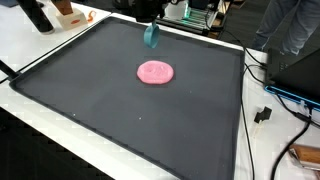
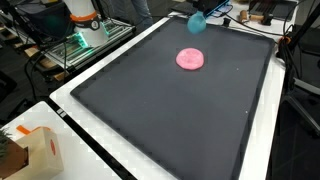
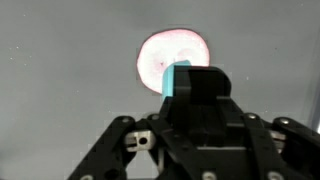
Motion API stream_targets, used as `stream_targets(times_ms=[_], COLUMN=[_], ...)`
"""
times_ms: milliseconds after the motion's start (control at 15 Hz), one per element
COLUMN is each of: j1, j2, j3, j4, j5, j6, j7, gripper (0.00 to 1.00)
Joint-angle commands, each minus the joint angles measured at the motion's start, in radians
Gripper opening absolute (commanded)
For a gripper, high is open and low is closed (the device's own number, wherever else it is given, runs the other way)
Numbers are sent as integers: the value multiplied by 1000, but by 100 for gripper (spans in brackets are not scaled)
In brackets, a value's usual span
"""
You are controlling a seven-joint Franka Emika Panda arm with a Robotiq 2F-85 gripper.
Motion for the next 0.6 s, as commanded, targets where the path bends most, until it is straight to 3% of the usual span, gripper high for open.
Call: stream_targets(times_ms=[0,533], j1=[46,161], j2=[31,139], j3=[4,-1], j4=[13,87], j5=[-166,-468], j6=[3,-132], j7=[246,779], gripper=[25,25])
